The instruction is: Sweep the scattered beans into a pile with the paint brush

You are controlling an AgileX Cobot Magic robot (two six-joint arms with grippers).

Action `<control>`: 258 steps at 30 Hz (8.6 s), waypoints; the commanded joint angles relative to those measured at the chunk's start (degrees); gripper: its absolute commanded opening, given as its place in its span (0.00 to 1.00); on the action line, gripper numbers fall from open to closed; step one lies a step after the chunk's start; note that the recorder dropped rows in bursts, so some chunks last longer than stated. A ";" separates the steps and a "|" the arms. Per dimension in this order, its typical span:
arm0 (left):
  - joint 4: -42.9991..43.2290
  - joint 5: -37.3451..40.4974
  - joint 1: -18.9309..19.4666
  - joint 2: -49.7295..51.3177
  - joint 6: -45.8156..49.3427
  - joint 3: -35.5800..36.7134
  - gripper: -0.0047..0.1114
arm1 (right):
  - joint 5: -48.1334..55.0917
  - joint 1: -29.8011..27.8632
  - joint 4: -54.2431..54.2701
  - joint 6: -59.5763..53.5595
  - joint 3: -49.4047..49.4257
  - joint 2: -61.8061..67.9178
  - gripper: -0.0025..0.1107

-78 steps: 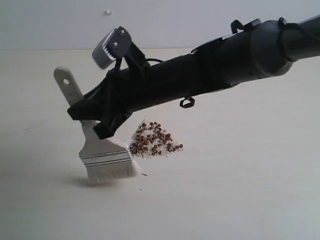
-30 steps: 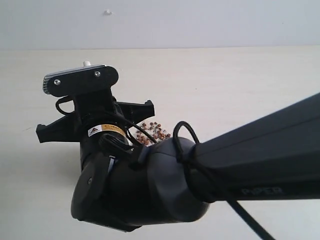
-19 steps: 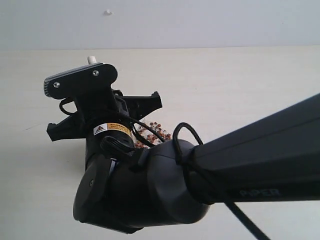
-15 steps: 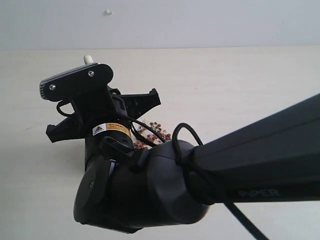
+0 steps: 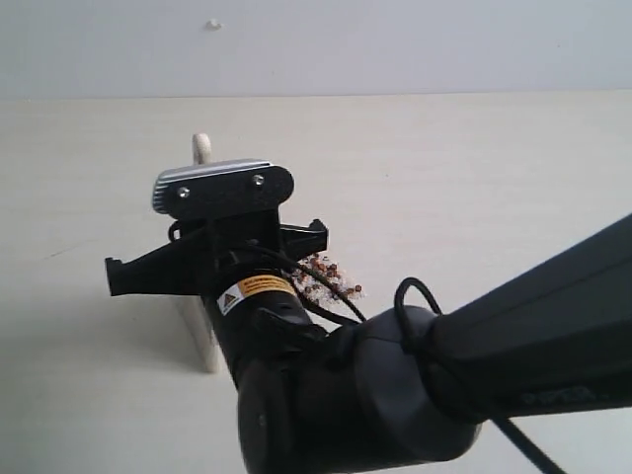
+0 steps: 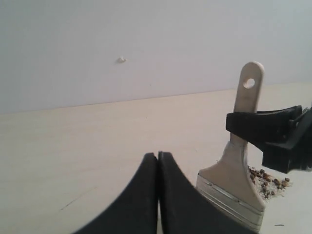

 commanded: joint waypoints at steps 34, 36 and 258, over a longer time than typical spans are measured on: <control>-0.51 -0.11 0.14 -0.19 -0.13 0.03 0.04 | 14.79 -10.23 -6.74 -13.90 7.78 -23.30 0.02; -0.51 -0.11 0.14 -0.19 -0.13 0.03 0.04 | 13.62 -10.23 3.95 -24.86 8.43 -25.48 0.02; -0.51 -0.11 0.14 -0.19 -0.13 0.03 0.04 | 97.05 -56.66 4.29 -25.68 -6.13 -3.99 0.02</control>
